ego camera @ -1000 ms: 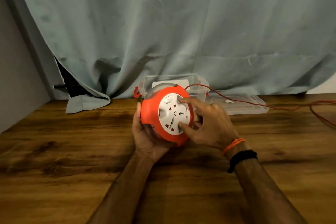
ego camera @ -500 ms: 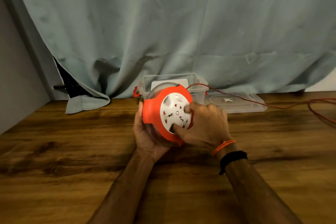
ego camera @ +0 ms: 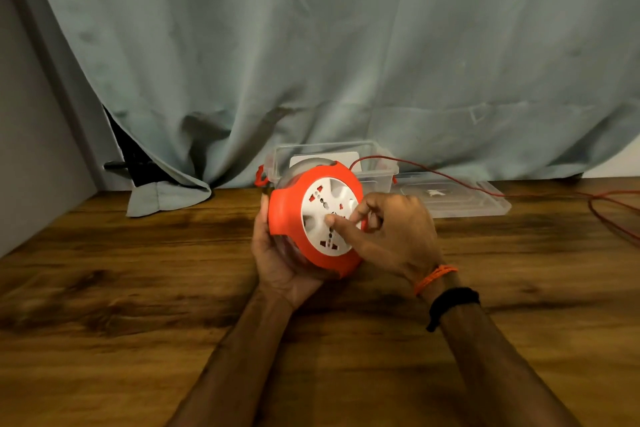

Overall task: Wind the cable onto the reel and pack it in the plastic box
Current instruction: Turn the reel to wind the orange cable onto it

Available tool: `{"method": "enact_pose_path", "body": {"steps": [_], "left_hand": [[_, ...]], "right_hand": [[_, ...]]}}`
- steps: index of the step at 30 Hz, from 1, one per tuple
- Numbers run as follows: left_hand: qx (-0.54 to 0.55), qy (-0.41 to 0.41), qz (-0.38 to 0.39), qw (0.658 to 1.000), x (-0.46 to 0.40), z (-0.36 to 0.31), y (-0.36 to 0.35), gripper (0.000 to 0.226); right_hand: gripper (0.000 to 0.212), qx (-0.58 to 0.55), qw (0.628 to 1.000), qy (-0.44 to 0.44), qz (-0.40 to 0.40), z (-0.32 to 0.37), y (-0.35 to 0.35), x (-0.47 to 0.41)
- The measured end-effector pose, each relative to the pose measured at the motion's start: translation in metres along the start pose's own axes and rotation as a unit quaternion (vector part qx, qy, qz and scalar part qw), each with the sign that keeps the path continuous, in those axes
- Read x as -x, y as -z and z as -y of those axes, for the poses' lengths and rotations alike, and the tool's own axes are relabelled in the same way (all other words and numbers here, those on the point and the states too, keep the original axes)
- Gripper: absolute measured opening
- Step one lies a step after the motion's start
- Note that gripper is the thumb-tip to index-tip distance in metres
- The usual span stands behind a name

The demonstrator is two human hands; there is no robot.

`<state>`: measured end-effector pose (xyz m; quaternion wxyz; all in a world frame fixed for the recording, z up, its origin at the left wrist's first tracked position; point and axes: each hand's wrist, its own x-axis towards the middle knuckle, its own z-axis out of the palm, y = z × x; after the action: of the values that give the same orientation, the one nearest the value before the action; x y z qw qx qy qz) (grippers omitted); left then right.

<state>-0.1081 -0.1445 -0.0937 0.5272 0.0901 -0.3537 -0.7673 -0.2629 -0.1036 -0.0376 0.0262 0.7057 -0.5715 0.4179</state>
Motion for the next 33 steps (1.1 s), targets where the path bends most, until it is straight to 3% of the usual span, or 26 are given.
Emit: {"method": "enact_pose_path", "body": {"steps": [2, 6, 13, 19, 26, 33], "left_hand": [[0.002, 0.003, -0.001, 1.0, -0.001, 0.0, 0.0, 0.078], [0.014, 0.003, 0.014, 1.0, -0.001, 0.0, 0.0, 0.079], [0.007, -0.001, -0.004, 1.0, -0.001, 0.002, 0.001, 0.078], [0.01, -0.003, 0.004, 1.0, 0.0, 0.002, -0.003, 0.079], [-0.001, 0.008, 0.01, 1.0, 0.001, 0.003, -0.002, 0.075], [0.0, 0.007, 0.026, 1.0, 0.001, 0.002, -0.001, 0.079]], "right_hand": [[0.033, 0.004, 0.998, 0.055, 0.024, -0.007, 0.007, -0.002], [0.066, 0.057, 0.991, 0.105, 0.057, -0.011, 0.007, -0.001], [0.074, 0.105, 0.987, 0.11, 0.041, -0.017, -0.002, 0.001], [0.069, 0.146, 0.988, 0.044, -0.009, -0.013, -0.007, 0.005], [0.083, 0.103, 0.992, -0.062, -0.026, 0.013, -0.026, 0.008], [0.064, 0.064, 0.997, -0.008, -0.038, 0.007, -0.009, 0.005]]}}
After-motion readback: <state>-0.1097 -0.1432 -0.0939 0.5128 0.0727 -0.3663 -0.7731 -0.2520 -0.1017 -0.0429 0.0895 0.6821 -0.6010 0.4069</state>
